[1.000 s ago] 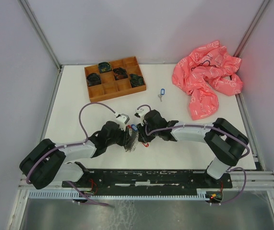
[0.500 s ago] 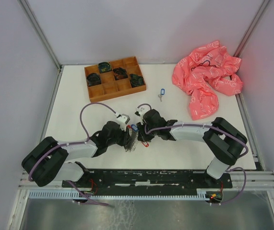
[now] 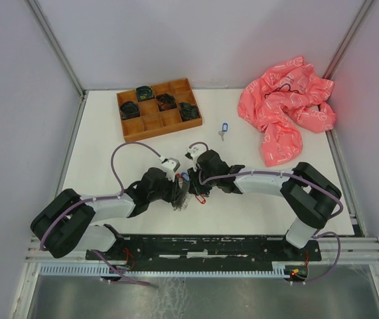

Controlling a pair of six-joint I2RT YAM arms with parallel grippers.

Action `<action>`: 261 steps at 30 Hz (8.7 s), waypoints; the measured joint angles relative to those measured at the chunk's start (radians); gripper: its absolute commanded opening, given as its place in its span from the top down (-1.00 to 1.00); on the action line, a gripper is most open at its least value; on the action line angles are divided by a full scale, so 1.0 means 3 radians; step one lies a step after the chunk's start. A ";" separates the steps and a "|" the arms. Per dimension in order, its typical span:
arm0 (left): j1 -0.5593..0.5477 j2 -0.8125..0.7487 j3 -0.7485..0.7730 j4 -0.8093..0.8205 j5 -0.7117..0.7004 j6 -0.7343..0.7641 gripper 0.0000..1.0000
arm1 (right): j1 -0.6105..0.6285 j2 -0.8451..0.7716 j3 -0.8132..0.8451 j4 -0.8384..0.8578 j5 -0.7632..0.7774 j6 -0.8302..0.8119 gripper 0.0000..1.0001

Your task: Put the keys on the keyring

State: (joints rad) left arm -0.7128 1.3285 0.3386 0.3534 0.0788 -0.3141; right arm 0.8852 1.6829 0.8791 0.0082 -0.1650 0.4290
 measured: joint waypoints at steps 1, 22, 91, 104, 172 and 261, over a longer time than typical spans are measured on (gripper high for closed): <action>0.0000 0.0005 0.0005 0.0000 0.0003 0.0000 0.41 | 0.0000 0.0018 0.0008 0.0003 0.0001 -0.0001 0.42; 0.0017 0.0104 0.0022 0.0120 0.0083 -0.0163 0.42 | -0.0009 0.0242 0.0060 0.0137 -0.0206 -0.0047 0.73; 0.0037 0.0076 -0.0067 0.0225 0.0305 -0.0294 0.36 | -0.0022 0.0181 0.0076 -0.0179 0.0042 0.0614 0.80; 0.0122 -0.0104 -0.0207 0.0296 0.0347 -0.0298 0.38 | -0.0150 -0.0024 0.0086 -0.0243 -0.0150 -0.0067 0.99; 0.0011 -0.0022 -0.0277 0.0472 0.0662 -0.0156 0.33 | 0.0017 -0.0345 -0.0238 -0.0469 -0.0039 -0.0537 0.34; -0.0037 -0.0343 -0.0356 0.0575 0.0359 -0.0160 0.33 | -0.0057 -0.0150 0.0493 -0.1153 -0.0067 -0.0813 0.99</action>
State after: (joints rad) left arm -0.7238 1.2255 0.2317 0.5259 0.1864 -0.3622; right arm 0.8680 1.6379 1.0271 -0.3378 -0.1852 0.1852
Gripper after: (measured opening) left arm 0.327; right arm 0.015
